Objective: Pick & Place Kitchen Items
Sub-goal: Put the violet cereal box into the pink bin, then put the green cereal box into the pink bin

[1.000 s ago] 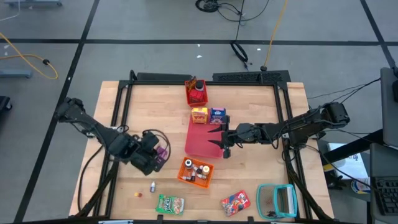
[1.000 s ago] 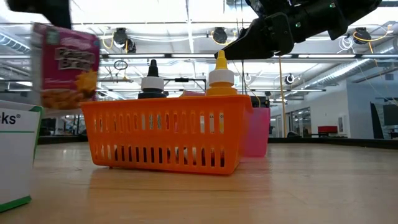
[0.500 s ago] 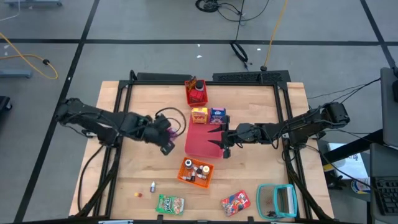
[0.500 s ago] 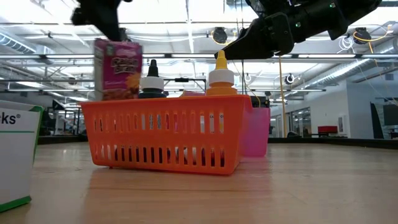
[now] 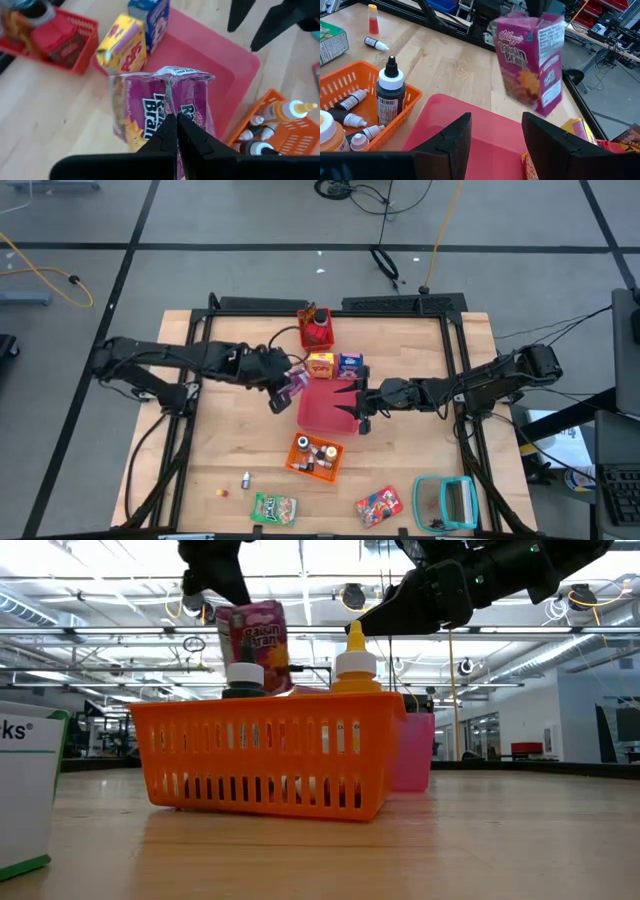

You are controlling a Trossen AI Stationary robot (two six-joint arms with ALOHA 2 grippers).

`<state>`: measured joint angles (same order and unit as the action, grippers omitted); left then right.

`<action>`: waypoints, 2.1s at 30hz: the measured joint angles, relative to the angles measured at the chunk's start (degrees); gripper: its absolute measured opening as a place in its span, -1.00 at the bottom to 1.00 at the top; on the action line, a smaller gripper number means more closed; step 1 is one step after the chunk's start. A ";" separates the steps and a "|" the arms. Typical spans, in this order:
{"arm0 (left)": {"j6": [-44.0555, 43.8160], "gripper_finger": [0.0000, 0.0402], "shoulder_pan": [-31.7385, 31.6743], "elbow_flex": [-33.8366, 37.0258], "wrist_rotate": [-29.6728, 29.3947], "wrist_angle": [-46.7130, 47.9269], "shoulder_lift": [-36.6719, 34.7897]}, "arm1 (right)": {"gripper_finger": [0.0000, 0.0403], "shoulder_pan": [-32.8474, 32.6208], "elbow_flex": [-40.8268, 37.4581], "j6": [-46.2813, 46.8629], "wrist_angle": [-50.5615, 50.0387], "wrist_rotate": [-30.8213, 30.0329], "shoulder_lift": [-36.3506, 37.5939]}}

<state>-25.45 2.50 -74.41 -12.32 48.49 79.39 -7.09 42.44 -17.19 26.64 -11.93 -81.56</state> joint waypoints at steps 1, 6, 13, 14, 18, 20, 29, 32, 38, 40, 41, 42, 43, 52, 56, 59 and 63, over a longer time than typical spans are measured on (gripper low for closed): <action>1.78 -1.00 -0.59 -0.04 0.73 -0.61 0.30 | -0.16 -0.01 0.00 0.00 0.01 -0.01 0.00; 12.59 -1.00 -3.17 -0.04 6.74 -2.84 3.22 | -0.16 -0.01 0.00 0.00 0.02 -0.01 0.00; 20.55 -1.00 -6.17 -0.04 11.04 -6.34 6.65 | -0.16 -0.02 0.00 0.02 -0.33 -0.01 0.00; 21.53 -1.00 -6.47 -0.02 11.10 -6.95 6.71 | -0.16 -0.01 -0.02 0.02 -0.37 -0.01 0.00; 24.76 -1.00 -7.55 -0.04 11.35 -8.63 6.40 | -0.16 -0.02 -0.02 0.02 -0.38 -0.01 0.02; 25.21 -1.00 -7.91 -0.02 11.51 -8.79 6.54 | -0.16 -0.01 -0.02 0.02 -0.38 -0.01 0.01; 31.25 -1.00 -9.58 -0.09 16.07 -14.00 9.83 | -0.16 0.00 0.00 -0.09 -0.38 -0.01 0.02; 31.97 -1.00 -10.49 0.02 16.33 -12.81 11.76 | -0.16 0.00 0.00 -0.13 -0.48 -0.03 0.02; 33.16 -1.00 -12.63 0.02 15.00 -12.21 14.36 | -0.16 0.02 -0.02 -0.13 -1.40 -0.12 0.02; 34.03 -1.00 -13.19 0.04 13.96 -12.37 14.53 | -0.16 0.04 -0.02 -0.13 -1.52 -0.14 0.02; 34.82 -1.00 -13.42 0.04 13.30 -13.02 14.68 | -0.16 0.06 -0.02 -0.13 -1.58 -0.15 0.02; 35.44 -1.00 -13.62 0.02 12.60 -13.67 14.75 | -0.16 0.07 -0.02 -0.15 -1.57 -0.17 0.02; 35.75 -1.00 -13.82 0.02 12.16 -13.94 14.80 | -0.16 0.07 -0.02 -0.17 -1.57 -0.18 0.02; 37.32 -0.98 -14.82 0.02 12.19 -15.92 14.87 | -0.16 0.07 -0.02 -0.42 -1.69 -0.21 0.02; 35.97 -0.90 -15.61 0.02 11.40 -15.85 14.87 | -0.16 0.07 -0.02 -0.42 -1.69 -0.21 0.02; 35.21 -0.84 -16.21 0.02 10.93 -15.85 14.87 | -0.16 0.07 -0.02 -0.30 -1.69 -0.21 0.02; 34.44 -0.76 -16.78 0.02 10.71 -15.84 14.87 | -0.16 0.07 -0.02 -0.17 -1.69 -0.21 0.02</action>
<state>8.99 -14.28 -74.39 -1.61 32.65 94.26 -7.03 42.41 -17.37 24.95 -12.14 -81.54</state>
